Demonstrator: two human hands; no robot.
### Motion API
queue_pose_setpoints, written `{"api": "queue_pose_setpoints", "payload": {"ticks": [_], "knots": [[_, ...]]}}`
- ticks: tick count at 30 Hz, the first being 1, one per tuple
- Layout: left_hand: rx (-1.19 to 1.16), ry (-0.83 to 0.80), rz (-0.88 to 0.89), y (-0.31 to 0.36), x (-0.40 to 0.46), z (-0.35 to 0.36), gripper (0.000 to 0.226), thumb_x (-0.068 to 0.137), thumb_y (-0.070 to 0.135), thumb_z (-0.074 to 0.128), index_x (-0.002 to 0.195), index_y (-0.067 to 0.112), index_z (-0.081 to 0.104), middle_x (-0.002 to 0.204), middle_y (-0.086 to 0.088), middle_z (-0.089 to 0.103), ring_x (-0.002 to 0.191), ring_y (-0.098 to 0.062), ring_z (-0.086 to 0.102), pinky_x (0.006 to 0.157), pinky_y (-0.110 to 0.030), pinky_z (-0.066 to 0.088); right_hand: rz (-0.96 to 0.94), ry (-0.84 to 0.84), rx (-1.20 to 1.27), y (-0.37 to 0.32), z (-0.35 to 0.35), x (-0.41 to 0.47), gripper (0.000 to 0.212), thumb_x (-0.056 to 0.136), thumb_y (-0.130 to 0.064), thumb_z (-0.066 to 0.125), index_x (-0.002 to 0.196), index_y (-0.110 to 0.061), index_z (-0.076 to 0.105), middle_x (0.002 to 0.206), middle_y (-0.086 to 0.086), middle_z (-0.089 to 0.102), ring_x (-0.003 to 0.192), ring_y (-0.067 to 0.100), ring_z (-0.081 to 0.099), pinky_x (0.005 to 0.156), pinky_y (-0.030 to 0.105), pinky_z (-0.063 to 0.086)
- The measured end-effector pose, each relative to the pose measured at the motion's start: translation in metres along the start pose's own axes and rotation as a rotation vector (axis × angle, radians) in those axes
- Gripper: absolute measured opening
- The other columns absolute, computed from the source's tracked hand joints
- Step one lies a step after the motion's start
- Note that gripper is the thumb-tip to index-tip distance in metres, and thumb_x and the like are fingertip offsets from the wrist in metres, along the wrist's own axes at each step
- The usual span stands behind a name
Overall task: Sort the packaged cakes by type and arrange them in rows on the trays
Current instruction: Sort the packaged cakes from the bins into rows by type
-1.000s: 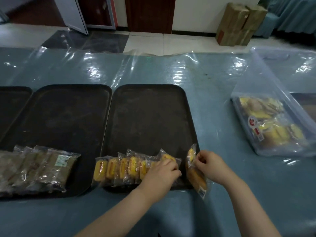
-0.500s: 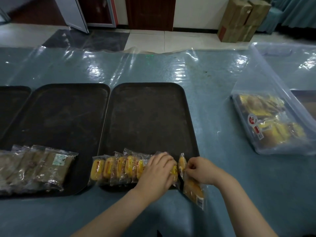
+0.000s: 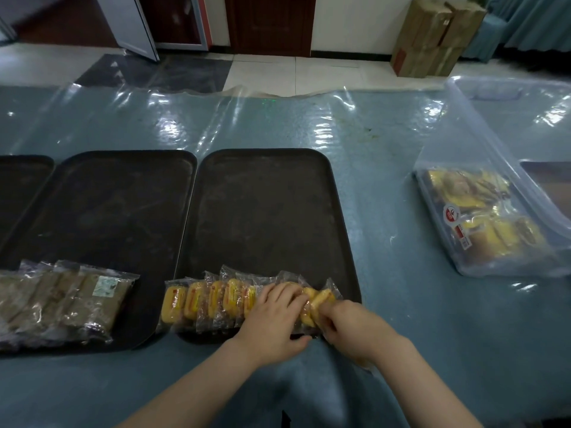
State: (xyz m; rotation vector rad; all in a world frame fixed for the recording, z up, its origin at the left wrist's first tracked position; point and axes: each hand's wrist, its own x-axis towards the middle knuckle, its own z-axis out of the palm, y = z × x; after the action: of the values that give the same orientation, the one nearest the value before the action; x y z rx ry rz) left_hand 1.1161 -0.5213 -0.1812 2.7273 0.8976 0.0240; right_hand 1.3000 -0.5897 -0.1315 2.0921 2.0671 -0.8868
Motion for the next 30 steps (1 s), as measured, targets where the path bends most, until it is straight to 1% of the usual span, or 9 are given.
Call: {"api": "queue_pose_setpoints", "payload": {"ticks": [1, 4, 8, 11, 15, 19, 25, 27, 30], "knots": [[-0.039, 0.021, -0.009, 0.001, 0.001, -0.003, 0.069, 0.083, 0.057, 0.043, 0.143, 0.023, 0.041, 0.147, 0.005, 0.036, 0.140, -0.016, 0.029, 0.122, -0.038, 0.012, -0.015, 0.005, -0.015, -0.002, 0.000, -0.001, 0.004, 0.093, -0.019, 0.052, 0.091, -0.018, 0.056, 0.085, 0.002, 0.056, 0.075, 0.017, 0.049, 0.064, 0.029, 0.036], [-0.199, 0.042, -0.052, 0.005, 0.004, -0.011, 0.062, 0.089, 0.041, 0.041, 0.149, 0.024, 0.034, 0.156, 0.008, 0.028, 0.145, -0.009, 0.019, 0.123, -0.031, 0.001, -0.026, 0.003, -0.013, -0.002, -0.001, -0.002, 0.013, 0.093, -0.017, 0.053, 0.103, -0.012, 0.061, 0.092, 0.006, 0.062, 0.079, 0.020, 0.055, 0.066, 0.028, 0.037], [-0.295, -0.059, 0.087, 0.007, 0.020, -0.019, 0.058, 0.093, 0.027, 0.034, 0.151, 0.030, 0.033, 0.161, 0.013, 0.022, 0.148, -0.004, 0.012, 0.123, -0.030, -0.002, -0.071, 0.023, 0.010, -0.002, 0.002, -0.003, 0.016, 0.094, -0.019, 0.052, 0.107, -0.013, 0.060, 0.105, 0.008, 0.066, 0.092, 0.025, 0.062, 0.069, 0.027, 0.039], [-0.269, -0.176, 0.165, 0.003, 0.036, -0.020, 0.050, 0.099, 0.027, 0.032, 0.148, 0.031, 0.040, 0.159, 0.013, 0.029, 0.148, -0.005, 0.017, 0.123, -0.034, 0.001, -0.051, 0.019, 0.044, 0.002, 0.003, -0.004, 0.010, 0.095, -0.021, 0.050, 0.097, -0.017, 0.059, 0.093, 0.005, 0.063, 0.086, 0.025, 0.060, 0.067, 0.028, 0.037], [-0.149, -0.228, 0.208, 0.000, 0.043, -0.023, 0.046, 0.101, 0.041, 0.041, 0.145, 0.031, 0.045, 0.153, 0.010, 0.038, 0.142, -0.009, 0.029, 0.123, -0.040, 0.004, 0.104, -0.007, 0.154, 0.021, -0.005, -0.008, 0.005, 0.088, -0.024, 0.055, 0.085, -0.029, 0.054, 0.082, -0.005, 0.060, 0.076, 0.017, 0.058, 0.066, 0.029, 0.047], [-0.022, -0.195, 0.240, 0.002, 0.036, -0.017, 0.057, 0.093, 0.057, 0.044, 0.146, 0.035, 0.039, 0.148, 0.004, 0.038, 0.139, -0.016, 0.030, 0.123, -0.044, 0.004, 0.240, 0.114, 0.232, 0.040, -0.022, -0.018, 0.011, 0.086, -0.018, 0.059, 0.079, -0.026, 0.058, 0.074, -0.009, 0.061, 0.068, 0.006, 0.056, 0.056, 0.017, 0.042], [0.097, -0.104, 0.143, 0.015, 0.026, -0.004, 0.067, 0.093, 0.058, 0.043, 0.151, 0.029, 0.026, 0.150, -0.002, 0.032, 0.140, -0.023, 0.027, 0.122, -0.047, 0.006, 0.342, 0.393, 0.401, 0.045, -0.044, -0.012, 0.013, 0.088, -0.017, 0.063, 0.077, -0.025, 0.061, 0.071, -0.004, 0.066, 0.064, 0.013, 0.063, 0.062, 0.035, 0.055], [0.136, -0.083, 0.094, 0.020, 0.025, 0.002, 0.067, 0.094, 0.054, 0.043, 0.153, 0.026, 0.024, 0.152, -0.006, 0.032, 0.141, -0.026, 0.028, 0.121, -0.049, 0.010, 0.332, 0.474, 0.391, 0.038, -0.042, -0.003, 0.011, 0.090, -0.019, 0.062, 0.080, -0.024, 0.059, 0.072, -0.004, 0.064, 0.065, 0.016, 0.061, 0.059, 0.033, 0.050], [0.174, -0.063, 0.052, 0.025, 0.025, 0.012, 0.067, 0.091, 0.052, 0.049, 0.149, 0.021, 0.034, 0.146, -0.009, 0.042, 0.134, -0.029, 0.041, 0.117, -0.051, 0.025, 0.268, 0.524, 0.256, 0.026, -0.034, 0.014, 0.005, 0.093, -0.020, 0.057, 0.088, -0.020, 0.056, 0.081, -0.002, 0.061, 0.071, 0.021, 0.060, 0.062, 0.034, 0.049]]}}
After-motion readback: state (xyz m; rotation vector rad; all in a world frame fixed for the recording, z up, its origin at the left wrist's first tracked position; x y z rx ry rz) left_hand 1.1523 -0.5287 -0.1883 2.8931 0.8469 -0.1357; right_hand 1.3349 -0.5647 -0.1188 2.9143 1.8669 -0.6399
